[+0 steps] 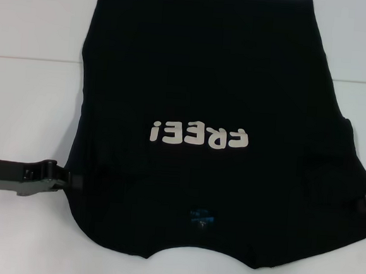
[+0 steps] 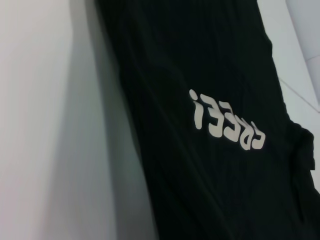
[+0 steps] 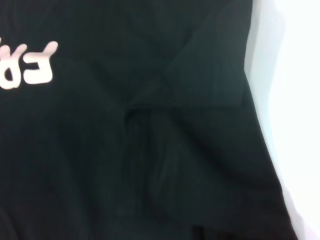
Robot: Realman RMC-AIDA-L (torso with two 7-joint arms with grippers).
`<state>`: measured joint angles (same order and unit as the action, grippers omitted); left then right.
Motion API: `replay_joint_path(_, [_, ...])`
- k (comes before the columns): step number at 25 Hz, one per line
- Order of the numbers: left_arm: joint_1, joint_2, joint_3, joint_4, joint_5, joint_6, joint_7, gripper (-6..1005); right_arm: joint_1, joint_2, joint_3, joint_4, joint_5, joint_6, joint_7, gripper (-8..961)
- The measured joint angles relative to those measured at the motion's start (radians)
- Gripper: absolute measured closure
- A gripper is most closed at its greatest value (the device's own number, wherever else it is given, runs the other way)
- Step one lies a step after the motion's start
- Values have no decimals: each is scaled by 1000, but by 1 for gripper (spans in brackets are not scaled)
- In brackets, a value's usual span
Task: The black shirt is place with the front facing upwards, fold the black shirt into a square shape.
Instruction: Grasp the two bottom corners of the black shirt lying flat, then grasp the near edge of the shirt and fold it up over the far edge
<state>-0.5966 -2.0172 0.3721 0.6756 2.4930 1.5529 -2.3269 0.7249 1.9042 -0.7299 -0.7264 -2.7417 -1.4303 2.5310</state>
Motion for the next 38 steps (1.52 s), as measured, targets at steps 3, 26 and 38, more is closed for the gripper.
replay_joint_path(3, [0, 0, 0, 0, -3, 1, 0, 957, -1, 5, -5, 2, -5, 9, 0, 38])
replay_joint_path(26, [1, 0, -1, 2, -5, 6, 0, 954, -19, 12, 23, -50, -3, -7, -13, 39])
replay_joint_path(38, [1, 0, -1, 2, -5, 6, 3, 952, -19, 18, 21, -39, -43, 19, -12, 39])
